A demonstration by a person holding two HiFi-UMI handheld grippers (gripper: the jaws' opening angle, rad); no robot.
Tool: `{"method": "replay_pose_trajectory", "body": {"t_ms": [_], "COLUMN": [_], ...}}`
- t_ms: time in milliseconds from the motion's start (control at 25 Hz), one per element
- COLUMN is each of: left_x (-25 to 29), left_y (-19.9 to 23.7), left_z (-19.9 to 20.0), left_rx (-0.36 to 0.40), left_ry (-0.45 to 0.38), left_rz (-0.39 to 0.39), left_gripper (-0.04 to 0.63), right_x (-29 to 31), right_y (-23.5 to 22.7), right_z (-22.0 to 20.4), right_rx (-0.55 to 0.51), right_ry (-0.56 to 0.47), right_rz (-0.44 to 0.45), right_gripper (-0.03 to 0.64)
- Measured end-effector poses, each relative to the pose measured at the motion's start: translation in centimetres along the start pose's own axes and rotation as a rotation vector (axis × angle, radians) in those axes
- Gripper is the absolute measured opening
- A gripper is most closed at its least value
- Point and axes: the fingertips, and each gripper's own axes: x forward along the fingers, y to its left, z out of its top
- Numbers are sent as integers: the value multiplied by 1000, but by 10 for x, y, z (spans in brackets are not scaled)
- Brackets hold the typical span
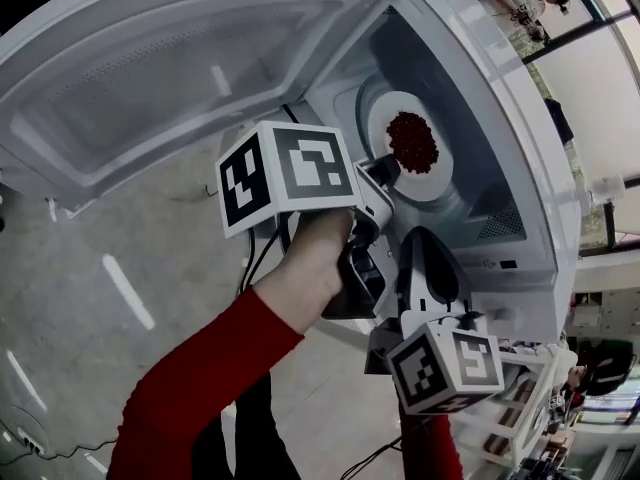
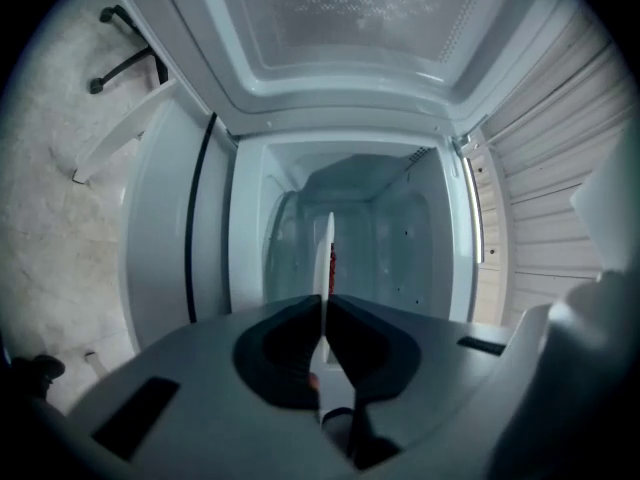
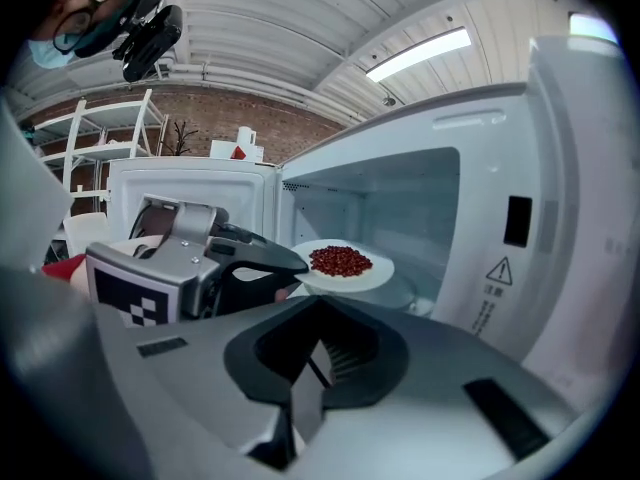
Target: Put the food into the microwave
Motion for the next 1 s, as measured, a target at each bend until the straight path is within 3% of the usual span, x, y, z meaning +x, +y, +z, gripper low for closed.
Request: {"method": "replay_pose_trajectory", "body": {"t_ms": [400, 1000], "left_x": [33, 56], "left_y": [-1, 6], "left_z": [10, 17], "left_rx": [53, 6], "left_ry": [36, 90], "left_rz": [47, 86], "left_gripper": [25, 25], "right_x": [20, 32], "right_y": [-6, -20], "right_z": [11, 19], "right_rx": [11, 49], "right_ry": [17, 32], "right_rz": [-20, -58], "right_gripper": [14, 14]}}
